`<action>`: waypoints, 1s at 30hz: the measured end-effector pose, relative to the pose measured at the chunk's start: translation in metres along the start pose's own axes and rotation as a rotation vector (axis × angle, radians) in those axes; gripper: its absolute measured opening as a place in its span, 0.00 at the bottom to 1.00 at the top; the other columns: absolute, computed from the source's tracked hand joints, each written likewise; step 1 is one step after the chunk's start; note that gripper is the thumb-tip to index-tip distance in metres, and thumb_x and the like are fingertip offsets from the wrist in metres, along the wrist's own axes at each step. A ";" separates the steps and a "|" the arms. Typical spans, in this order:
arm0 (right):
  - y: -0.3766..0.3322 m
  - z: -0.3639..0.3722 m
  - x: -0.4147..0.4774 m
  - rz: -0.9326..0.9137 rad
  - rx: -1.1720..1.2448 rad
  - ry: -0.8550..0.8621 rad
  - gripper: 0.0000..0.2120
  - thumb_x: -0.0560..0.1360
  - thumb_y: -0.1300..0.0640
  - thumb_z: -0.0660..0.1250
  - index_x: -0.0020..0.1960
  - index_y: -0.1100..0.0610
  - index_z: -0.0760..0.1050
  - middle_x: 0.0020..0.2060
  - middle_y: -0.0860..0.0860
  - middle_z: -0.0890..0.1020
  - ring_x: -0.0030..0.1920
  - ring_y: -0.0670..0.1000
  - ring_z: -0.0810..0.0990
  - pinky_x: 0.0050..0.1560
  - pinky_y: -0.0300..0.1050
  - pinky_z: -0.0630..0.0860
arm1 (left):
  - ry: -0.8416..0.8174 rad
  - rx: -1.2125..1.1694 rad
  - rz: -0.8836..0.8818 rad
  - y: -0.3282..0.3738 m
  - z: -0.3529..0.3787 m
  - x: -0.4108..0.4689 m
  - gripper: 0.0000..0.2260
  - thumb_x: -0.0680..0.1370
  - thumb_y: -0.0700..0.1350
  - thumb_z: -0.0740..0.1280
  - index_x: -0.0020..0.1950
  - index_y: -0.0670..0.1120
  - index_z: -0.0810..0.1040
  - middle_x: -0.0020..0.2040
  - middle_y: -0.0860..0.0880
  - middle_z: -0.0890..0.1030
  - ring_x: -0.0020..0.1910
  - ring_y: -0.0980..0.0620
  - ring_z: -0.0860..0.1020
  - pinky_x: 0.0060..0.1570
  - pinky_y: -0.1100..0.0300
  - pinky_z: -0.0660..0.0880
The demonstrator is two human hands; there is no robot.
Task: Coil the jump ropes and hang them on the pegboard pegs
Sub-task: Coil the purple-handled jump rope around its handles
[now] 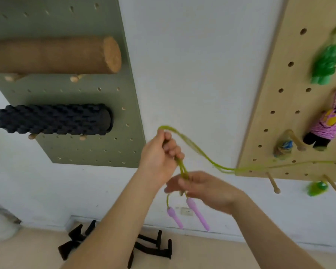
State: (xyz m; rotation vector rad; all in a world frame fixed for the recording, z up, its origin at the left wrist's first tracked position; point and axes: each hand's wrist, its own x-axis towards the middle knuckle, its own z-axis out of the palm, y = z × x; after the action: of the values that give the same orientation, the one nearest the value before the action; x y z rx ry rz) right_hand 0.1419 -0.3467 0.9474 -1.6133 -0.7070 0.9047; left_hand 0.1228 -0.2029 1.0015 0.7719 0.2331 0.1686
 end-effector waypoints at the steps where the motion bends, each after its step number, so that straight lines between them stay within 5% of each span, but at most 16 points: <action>1: 0.015 0.006 -0.003 0.001 -0.070 0.015 0.15 0.79 0.45 0.61 0.56 0.54 0.80 0.54 0.46 0.84 0.57 0.44 0.79 0.64 0.46 0.69 | -0.008 -0.035 0.003 0.008 0.007 0.008 0.18 0.84 0.51 0.52 0.35 0.48 0.68 0.24 0.53 0.60 0.22 0.55 0.60 0.27 0.62 0.62; 6: 0.048 0.019 0.004 0.058 -0.002 0.486 0.16 0.83 0.55 0.57 0.42 0.59 0.78 0.42 0.53 0.86 0.46 0.47 0.84 0.59 0.51 0.77 | -0.051 -0.080 0.045 0.039 0.020 0.030 0.17 0.83 0.51 0.54 0.41 0.45 0.73 0.30 0.49 0.71 0.30 0.52 0.72 0.39 0.58 0.72; 10: 0.012 0.016 0.010 -0.065 0.462 0.618 0.17 0.84 0.54 0.54 0.41 0.61 0.71 0.36 0.61 0.84 0.43 0.60 0.85 0.47 0.54 0.82 | -0.107 0.581 0.014 0.007 -0.014 0.013 0.21 0.74 0.58 0.66 0.61 0.47 0.76 0.57 0.48 0.82 0.56 0.52 0.80 0.62 0.50 0.73; 14: -0.032 0.006 0.023 -0.049 1.036 0.631 0.18 0.84 0.54 0.52 0.40 0.62 0.69 0.27 0.58 0.78 0.32 0.57 0.84 0.32 0.49 0.82 | -0.491 1.030 -0.232 -0.060 -0.058 -0.045 0.14 0.77 0.54 0.67 0.58 0.47 0.78 0.53 0.50 0.83 0.54 0.53 0.81 0.57 0.59 0.75; 16: -0.038 0.005 0.033 -0.040 1.176 0.645 0.17 0.84 0.55 0.53 0.40 0.62 0.69 0.29 0.58 0.76 0.34 0.58 0.83 0.33 0.51 0.82 | -0.475 0.968 -0.325 -0.081 -0.071 -0.066 0.08 0.80 0.46 0.64 0.49 0.43 0.79 0.47 0.46 0.83 0.47 0.52 0.82 0.52 0.61 0.77; 18: -0.039 0.005 0.037 -0.074 1.205 0.653 0.16 0.84 0.54 0.53 0.43 0.62 0.70 0.33 0.59 0.78 0.41 0.59 0.82 0.41 0.56 0.82 | -0.308 0.800 -0.341 -0.090 -0.075 -0.075 0.13 0.82 0.45 0.60 0.40 0.46 0.78 0.40 0.45 0.81 0.41 0.51 0.80 0.44 0.60 0.77; 20: -0.037 0.006 0.034 -0.074 1.040 0.641 0.16 0.83 0.50 0.56 0.49 0.62 0.72 0.43 0.60 0.82 0.48 0.59 0.83 0.51 0.57 0.80 | -0.131 0.756 -0.211 -0.087 -0.072 -0.073 0.17 0.81 0.47 0.60 0.33 0.49 0.74 0.35 0.46 0.77 0.36 0.50 0.75 0.38 0.60 0.71; 22: -0.028 0.012 0.027 0.008 0.619 0.557 0.19 0.79 0.42 0.60 0.54 0.58 0.74 0.51 0.58 0.83 0.51 0.55 0.83 0.57 0.58 0.78 | 0.024 0.697 -0.030 -0.072 -0.064 -0.064 0.17 0.81 0.46 0.59 0.32 0.48 0.72 0.31 0.47 0.74 0.33 0.51 0.70 0.34 0.61 0.67; 24: -0.018 0.025 0.012 0.068 0.254 0.326 0.22 0.77 0.39 0.62 0.55 0.58 0.76 0.49 0.58 0.83 0.47 0.54 0.82 0.58 0.60 0.76 | 0.092 0.550 0.046 -0.048 -0.050 -0.052 0.17 0.83 0.45 0.57 0.34 0.45 0.71 0.30 0.48 0.73 0.30 0.53 0.71 0.30 0.62 0.69; 26: -0.010 0.034 0.002 0.064 0.150 0.135 0.22 0.78 0.41 0.62 0.57 0.60 0.78 0.46 0.57 0.84 0.48 0.55 0.83 0.61 0.59 0.76 | 0.075 0.603 0.023 -0.030 -0.039 -0.040 0.17 0.83 0.48 0.57 0.35 0.45 0.71 0.30 0.49 0.70 0.27 0.53 0.69 0.26 0.63 0.67; 30: -0.004 0.029 -0.004 0.006 0.005 0.188 0.10 0.80 0.55 0.64 0.60 0.55 0.77 0.51 0.52 0.85 0.54 0.49 0.83 0.60 0.56 0.77 | 0.105 0.648 0.024 -0.021 -0.030 -0.018 0.17 0.82 0.49 0.58 0.40 0.43 0.78 0.33 0.49 0.71 0.26 0.55 0.68 0.25 0.65 0.66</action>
State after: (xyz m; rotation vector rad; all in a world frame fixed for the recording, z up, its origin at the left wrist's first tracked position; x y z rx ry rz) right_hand 0.1153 -0.3343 0.9491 -1.6717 -0.5689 0.7463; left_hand 0.0991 -0.2017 0.9691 1.4116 0.3860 0.1567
